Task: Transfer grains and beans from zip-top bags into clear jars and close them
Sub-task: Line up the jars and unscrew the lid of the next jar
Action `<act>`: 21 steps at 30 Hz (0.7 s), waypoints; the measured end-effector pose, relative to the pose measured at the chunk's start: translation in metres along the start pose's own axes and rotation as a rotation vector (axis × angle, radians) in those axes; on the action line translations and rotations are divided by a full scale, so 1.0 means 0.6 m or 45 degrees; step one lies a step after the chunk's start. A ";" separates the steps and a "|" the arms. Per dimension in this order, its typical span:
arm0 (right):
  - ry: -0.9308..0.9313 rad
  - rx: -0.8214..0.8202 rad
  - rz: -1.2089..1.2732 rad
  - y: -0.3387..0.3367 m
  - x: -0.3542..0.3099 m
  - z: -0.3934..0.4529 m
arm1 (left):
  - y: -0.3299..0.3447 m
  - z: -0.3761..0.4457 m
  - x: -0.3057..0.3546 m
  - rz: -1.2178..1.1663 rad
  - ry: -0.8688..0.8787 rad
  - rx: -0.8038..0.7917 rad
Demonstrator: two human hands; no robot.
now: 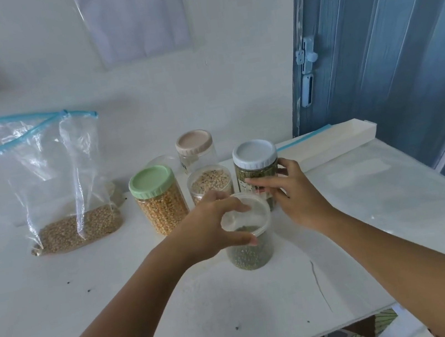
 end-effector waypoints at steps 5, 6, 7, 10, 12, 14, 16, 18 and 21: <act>-0.043 0.007 -0.063 0.006 0.010 0.029 | 0.003 0.009 0.007 -0.028 -0.026 -0.005; -0.041 -0.005 -0.074 0.007 0.014 0.038 | 0.004 0.012 0.010 -0.030 -0.024 -0.005; -0.032 -0.024 -0.078 0.007 0.016 0.047 | 0.005 0.016 0.014 -0.034 -0.022 -0.006; -0.026 -0.091 -0.132 0.007 0.026 0.078 | 0.008 0.026 0.023 -0.044 -0.034 -0.017; -0.045 -0.134 -0.197 0.009 0.037 0.099 | 0.008 0.033 0.026 -0.036 -0.039 -0.029; -0.056 -0.187 -0.190 0.011 0.047 0.120 | 0.008 0.040 0.030 -0.039 -0.047 -0.040; -0.036 -0.235 -0.161 0.011 0.054 0.139 | 0.008 0.050 0.033 -0.042 -0.055 -0.044; 0.003 -0.289 -0.157 0.010 0.056 0.156 | 0.009 0.059 0.036 -0.033 -0.064 -0.046; 0.027 -0.338 -0.130 0.007 0.052 0.174 | 0.011 0.072 0.040 -0.019 -0.076 -0.049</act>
Point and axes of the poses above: each hand's wrist, its own z-axis towards the middle knuckle, its own y-axis out of the palm, x = y × z, the point moved 2 cm from there along z, towards the middle knuckle, and after that the axes turned 1 degree about -y, right-handed, at the moved point
